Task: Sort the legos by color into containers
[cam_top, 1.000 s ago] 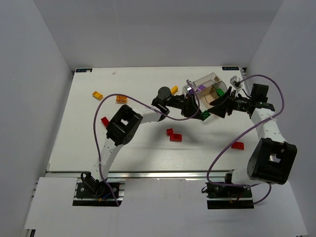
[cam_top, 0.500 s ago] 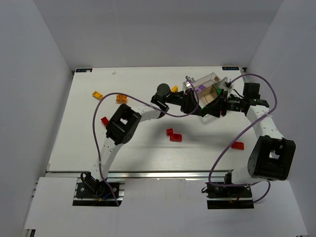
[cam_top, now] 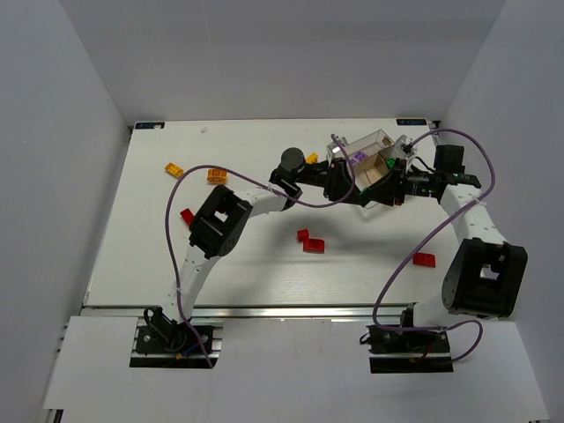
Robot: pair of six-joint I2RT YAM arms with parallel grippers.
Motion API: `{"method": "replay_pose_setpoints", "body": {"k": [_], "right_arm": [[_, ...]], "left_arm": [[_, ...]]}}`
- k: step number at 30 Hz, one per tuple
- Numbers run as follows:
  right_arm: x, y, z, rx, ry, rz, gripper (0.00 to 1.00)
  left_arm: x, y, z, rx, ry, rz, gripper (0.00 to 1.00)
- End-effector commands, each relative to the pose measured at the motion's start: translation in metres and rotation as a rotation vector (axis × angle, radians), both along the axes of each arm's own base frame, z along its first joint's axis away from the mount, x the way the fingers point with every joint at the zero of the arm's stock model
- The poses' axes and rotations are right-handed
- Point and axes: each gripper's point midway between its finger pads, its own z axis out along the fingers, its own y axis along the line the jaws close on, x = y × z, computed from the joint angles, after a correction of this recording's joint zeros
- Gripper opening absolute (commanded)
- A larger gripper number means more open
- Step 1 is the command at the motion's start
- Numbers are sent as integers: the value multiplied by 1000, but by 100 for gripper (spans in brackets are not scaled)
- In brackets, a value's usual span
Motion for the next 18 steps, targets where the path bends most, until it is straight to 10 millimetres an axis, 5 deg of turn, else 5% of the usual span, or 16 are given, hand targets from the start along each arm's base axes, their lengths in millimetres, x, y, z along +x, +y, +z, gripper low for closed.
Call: {"method": "replay_pose_setpoints", "body": {"k": [1,3,4,10,14,15,18], "right_arm": [[1,1,11,13,-34,15,0],[3,1,12,17,-39,9,0],[2,1,14,19,-39,7,0],[8,-4,21,0,-70,-32,0],[28,-22,29,-46,-94,-180,0],[33,-32,27,-59,-69,-259,0],[58,-54,34,-110,-121,-429,0]], "left_arm": [[2,3,41,-81,-79,26,52],[3,4,41,-82,-74,36,74],[4,3,40,-82,-68,48,98],[9,12,38,-68,-51,74,98],[25,26,24,7,-15,167,98],[34,33,34,4,-100,231,98],[71,53,-9,244,-87,508,98]]}}
